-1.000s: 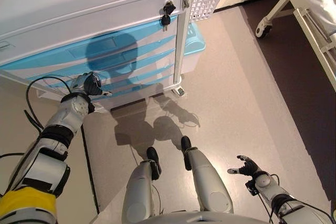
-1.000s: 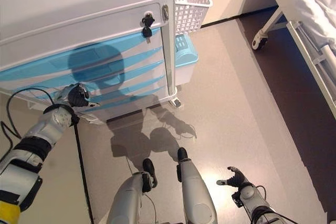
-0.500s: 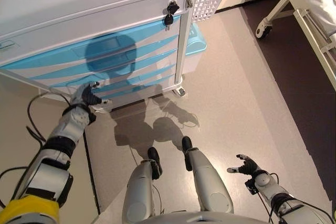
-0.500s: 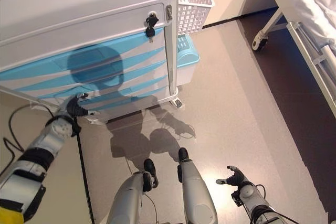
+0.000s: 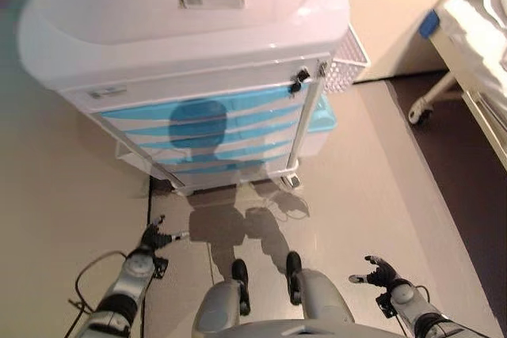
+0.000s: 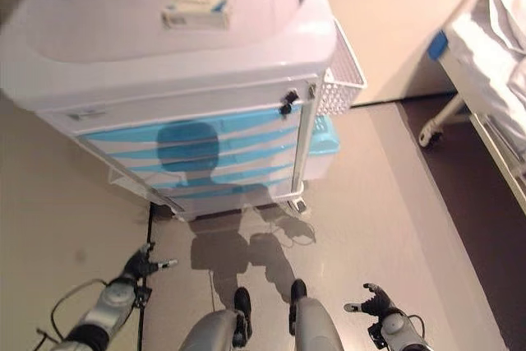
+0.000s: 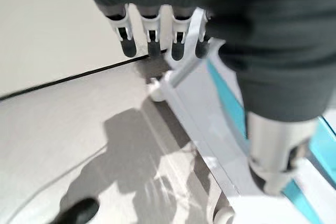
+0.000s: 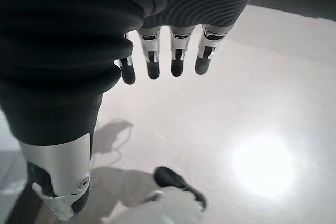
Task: Open the drawer and pick up the medicine
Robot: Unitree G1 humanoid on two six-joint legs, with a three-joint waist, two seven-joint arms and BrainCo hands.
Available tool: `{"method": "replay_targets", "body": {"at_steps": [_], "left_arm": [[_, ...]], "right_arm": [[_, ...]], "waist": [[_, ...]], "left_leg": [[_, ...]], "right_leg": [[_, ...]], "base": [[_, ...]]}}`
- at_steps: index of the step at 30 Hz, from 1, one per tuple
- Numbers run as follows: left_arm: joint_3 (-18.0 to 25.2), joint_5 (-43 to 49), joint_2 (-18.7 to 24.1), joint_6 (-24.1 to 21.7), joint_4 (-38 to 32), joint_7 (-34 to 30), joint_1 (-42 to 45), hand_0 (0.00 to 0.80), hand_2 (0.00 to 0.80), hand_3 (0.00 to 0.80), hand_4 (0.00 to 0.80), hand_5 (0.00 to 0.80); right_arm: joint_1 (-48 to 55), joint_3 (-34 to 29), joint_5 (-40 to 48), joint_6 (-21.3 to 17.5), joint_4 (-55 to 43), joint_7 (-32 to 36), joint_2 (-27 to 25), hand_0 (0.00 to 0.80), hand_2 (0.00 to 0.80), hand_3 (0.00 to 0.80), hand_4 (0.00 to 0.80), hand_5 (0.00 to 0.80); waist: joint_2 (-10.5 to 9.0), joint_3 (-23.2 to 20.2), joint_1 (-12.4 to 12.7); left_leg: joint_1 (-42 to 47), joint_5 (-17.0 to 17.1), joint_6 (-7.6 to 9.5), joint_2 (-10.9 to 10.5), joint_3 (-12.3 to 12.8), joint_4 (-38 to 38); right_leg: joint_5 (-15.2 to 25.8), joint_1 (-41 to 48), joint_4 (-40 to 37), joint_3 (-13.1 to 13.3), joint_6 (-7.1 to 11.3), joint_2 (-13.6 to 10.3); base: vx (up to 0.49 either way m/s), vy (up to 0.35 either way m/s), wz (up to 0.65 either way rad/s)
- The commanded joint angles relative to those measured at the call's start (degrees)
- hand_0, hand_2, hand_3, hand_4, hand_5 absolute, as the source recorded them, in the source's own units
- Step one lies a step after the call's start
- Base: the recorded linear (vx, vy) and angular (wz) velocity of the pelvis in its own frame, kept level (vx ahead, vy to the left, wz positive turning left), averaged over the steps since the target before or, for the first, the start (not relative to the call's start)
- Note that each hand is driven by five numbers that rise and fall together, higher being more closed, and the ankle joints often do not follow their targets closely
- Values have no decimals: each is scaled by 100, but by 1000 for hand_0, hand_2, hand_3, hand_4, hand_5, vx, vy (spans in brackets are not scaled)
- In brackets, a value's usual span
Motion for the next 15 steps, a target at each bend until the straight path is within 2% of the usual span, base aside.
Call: {"method": "replay_targets", "body": {"at_steps": [1, 4, 5, 9, 15], "left_arm": [[261, -305, -39, -227, 247, -113, -215, 0, 0, 0, 0, 0], [386, -369, -240, -181, 774, -230, -59, 0, 0, 0, 0, 0], [455, -357, -411, -140, 1138, -285, 79, 0, 0, 0, 0, 0], [488, -195, -657, -87, 1656, -355, 258, 0, 0, 0, 0, 0], [329, 84, -1034, -51, 1967, -371, 466, 0, 0, 0, 0, 0]], "right_arm": [[-12, -99, -74, 5, 207, -64, 13, 0, 0, 0, 0, 0], [67, -132, 39, -3, 218, -19, 109, 0, 0, 0, 0, 0], [155, -255, 394, -39, 286, 107, 225, 0, 0, 0, 0, 0], [283, -417, 768, -52, 443, 220, 389, 0, 0, 0, 0, 0], [452, -611, 1269, -44, 745, 332, 647, 0, 0, 0, 0, 0]], "waist": [[-121, -161, -16], [-143, -407, 9], [-144, -580, 39], [-155, -763, 77], [-223, -1052, 137]], "left_leg": [[133, 135, 133, -322, -161, -375], [406, 246, 98, -304, -181, -669], [625, 281, 85, -295, -157, -885], [895, 373, 52, -279, -169, -1139], [1017, 467, -33, -247, -209, -1318]], "right_leg": [[608, 367, -721, -139, 298, 40], [669, 664, -1026, -192, 319, 61], [694, 878, -1226, -193, 328, 75], [708, 1133, -1421, -209, 329, 109], [771, 1397, -1745, -354, 338, 141]], "base": [[79, -47, 15], [91, -35, 10], [93, -22, 5], [61, -16, 3], [16, -33, 7]]}}
